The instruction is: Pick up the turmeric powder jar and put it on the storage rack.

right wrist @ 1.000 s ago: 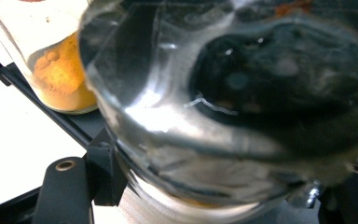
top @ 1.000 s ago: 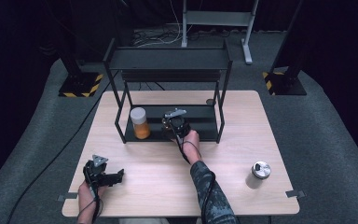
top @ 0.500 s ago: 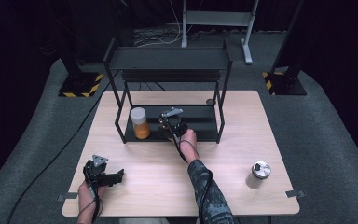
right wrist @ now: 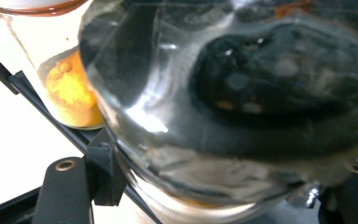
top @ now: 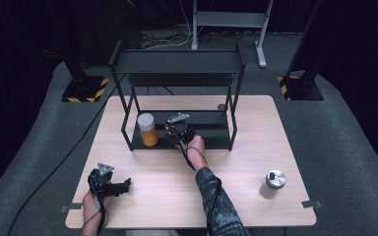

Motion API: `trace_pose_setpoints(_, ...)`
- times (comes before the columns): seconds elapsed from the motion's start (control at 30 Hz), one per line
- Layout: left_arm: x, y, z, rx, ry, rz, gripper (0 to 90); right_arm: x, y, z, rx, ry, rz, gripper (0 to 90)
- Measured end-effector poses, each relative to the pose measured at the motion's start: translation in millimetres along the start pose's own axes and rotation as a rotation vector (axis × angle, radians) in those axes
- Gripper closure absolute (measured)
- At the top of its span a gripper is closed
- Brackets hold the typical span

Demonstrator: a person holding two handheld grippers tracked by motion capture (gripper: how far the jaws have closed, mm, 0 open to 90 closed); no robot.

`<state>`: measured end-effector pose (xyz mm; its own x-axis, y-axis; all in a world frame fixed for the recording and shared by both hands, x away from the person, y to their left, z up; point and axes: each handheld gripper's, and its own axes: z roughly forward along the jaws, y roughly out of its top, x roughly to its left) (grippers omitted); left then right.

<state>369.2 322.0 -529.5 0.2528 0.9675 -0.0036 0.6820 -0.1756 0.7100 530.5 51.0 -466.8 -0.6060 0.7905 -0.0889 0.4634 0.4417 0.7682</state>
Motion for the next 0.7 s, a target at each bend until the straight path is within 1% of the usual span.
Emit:
trace_pose_setpoints(0.2, 0.1, -0.1, 0.1, -0.001, 0.000, 0.001, 0.3, 1.3, 0.3, 2.9, -0.003, 0.002, 0.000, 30.3)
trace_pose_setpoints(0.33, 0.0, -0.1, 0.2, -0.002, 0.000, 0.000, 0.3, 0.8, -0.4, 5.0, -0.002, 0.005, 0.013, 30.3)
trace_pose_setpoints(0.53, 0.0, -0.1, 0.1, -0.001, 0.000, 0.001, 0.4, -0.1, -1.2, 7.1, 0.001, 0.003, 0.019, 30.3)
trace_pose_setpoints(0.7, 0.0, -0.1, 0.1, -0.001, 0.000, 0.001, 0.5, -0.3, -0.7, 7.9, -0.007, 0.003, 0.028, 30.2)
